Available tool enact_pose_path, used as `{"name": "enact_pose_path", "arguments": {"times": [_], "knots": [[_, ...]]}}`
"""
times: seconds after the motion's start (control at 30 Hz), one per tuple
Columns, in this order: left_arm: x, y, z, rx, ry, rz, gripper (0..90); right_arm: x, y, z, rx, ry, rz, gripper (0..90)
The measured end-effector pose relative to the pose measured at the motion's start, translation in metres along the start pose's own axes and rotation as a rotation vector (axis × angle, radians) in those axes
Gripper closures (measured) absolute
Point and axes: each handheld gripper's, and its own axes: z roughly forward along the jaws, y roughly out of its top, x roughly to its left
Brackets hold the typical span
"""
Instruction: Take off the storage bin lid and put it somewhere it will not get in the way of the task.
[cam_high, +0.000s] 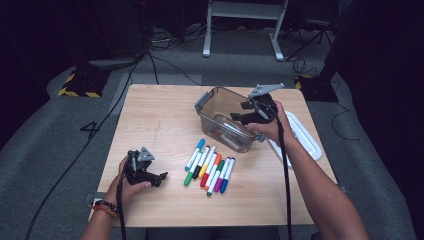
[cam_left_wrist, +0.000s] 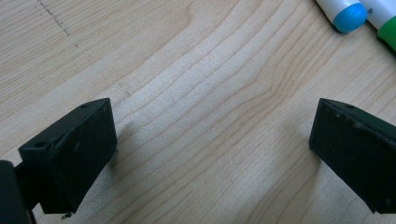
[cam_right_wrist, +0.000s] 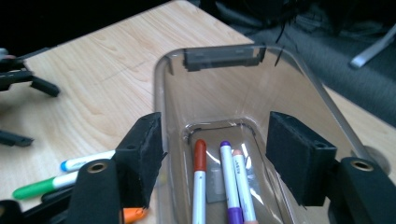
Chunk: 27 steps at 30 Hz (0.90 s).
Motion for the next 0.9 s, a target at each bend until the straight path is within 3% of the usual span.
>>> {"name": "enact_pose_path", "arguments": {"times": [0.3,0.43,0.73,0.9], "knots": [[0.000,0.000,0.000,0.001,0.001,-0.005,1.1,0.027,-0.033,-0.044,-0.067,-0.022,-0.057,29.8],[0.000,0.000,0.000,0.001,0.002,-0.005,1.2,0.039,-0.048,-0.053,-0.063,-0.028,-0.075,28.0],[-0.001,0.000,0.000,0.001,0.003,-0.006,1.2,0.060,-0.091,-0.064,-0.064,-0.003,-0.036,27.7],[-0.001,0.000,0.000,0.001,0.003,-0.006,1.1,0.072,-0.117,-0.059,-0.049,0.016,-0.012,28.1]]}}
